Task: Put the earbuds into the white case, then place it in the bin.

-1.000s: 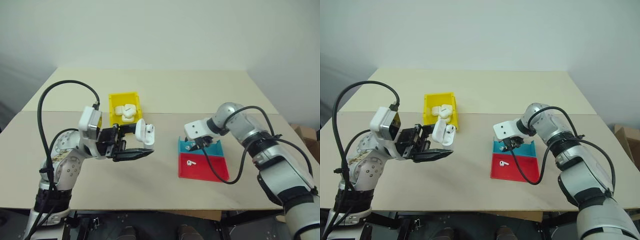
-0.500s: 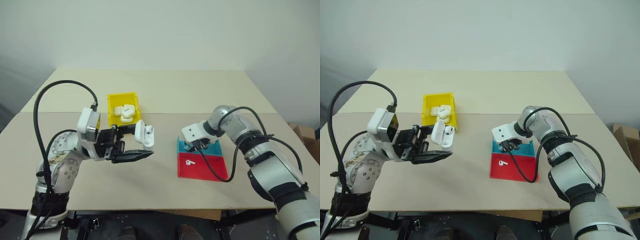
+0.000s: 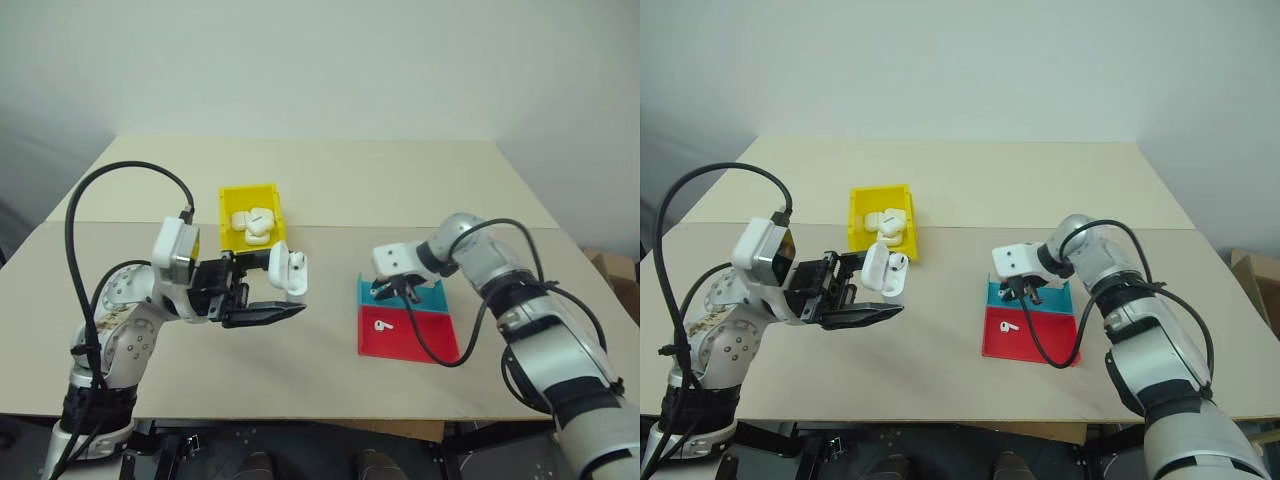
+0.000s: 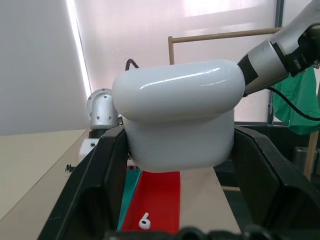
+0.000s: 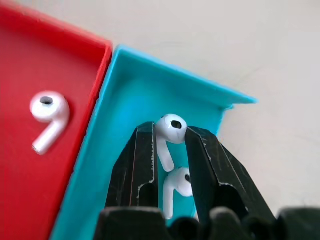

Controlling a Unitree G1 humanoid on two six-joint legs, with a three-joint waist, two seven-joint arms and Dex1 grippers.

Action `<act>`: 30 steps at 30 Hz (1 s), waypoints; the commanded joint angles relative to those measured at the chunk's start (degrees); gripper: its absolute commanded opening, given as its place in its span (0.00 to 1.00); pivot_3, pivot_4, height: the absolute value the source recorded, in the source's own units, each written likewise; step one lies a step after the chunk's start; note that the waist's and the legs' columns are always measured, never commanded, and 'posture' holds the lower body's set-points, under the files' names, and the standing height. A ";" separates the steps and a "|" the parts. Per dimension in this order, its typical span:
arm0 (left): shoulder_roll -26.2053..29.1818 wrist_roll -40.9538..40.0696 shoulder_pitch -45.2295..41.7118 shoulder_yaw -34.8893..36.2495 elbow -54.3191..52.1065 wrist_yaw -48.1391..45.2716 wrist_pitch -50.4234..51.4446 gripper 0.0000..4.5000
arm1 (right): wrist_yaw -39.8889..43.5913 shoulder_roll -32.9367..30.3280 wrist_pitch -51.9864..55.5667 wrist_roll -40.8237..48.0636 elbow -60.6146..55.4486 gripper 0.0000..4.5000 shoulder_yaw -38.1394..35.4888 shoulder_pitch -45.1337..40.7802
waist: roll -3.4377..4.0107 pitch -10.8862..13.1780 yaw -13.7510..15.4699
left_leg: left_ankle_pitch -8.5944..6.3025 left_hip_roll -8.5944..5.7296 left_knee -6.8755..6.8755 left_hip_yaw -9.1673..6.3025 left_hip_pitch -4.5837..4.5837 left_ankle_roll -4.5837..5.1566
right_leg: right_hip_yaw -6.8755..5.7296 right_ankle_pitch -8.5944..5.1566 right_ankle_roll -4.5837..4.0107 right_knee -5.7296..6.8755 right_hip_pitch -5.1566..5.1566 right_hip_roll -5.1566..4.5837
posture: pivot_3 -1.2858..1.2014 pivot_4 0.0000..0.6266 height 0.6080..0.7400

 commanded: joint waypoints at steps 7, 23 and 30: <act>-3.06 -0.22 -5.05 -1.86 3.74 -1.79 -1.57 0.63 | -16.05 0.39 51.80 49.42 -48.68 0.18 -34.51 20.57 | 0.01 0.01 1.16 | 0.00 0.00 0.03 -0.02 0.02 0.00 | -0.01 0.00 0.00 0.01 0.04 0.00 | 0.52 0.24 1.00; -10.77 3.07 -12.28 -6.52 9.14 -0.79 -3.46 0.63 | -51.38 8.82 55.49 75.93 -74.61 0.18 -31.49 26.64 | 0.02 0.01 0.85 | 0.00 -0.02 0.02 -0.07 -0.04 0.01 | 0.00 0.02 0.04 -0.03 0.03 0.02 | 0.52 0.24 1.00; -10.45 2.94 -12.01 -6.18 8.87 -1.11 -3.47 0.63 | -51.48 6.27 53.52 73.79 -74.56 0.18 -28.54 27.84 | 0.02 0.01 0.87 | 0.00 -0.02 0.02 -0.08 -0.04 0.01 | -0.01 0.01 0.04 -0.05 0.02 0.02 | 0.52 0.24 1.00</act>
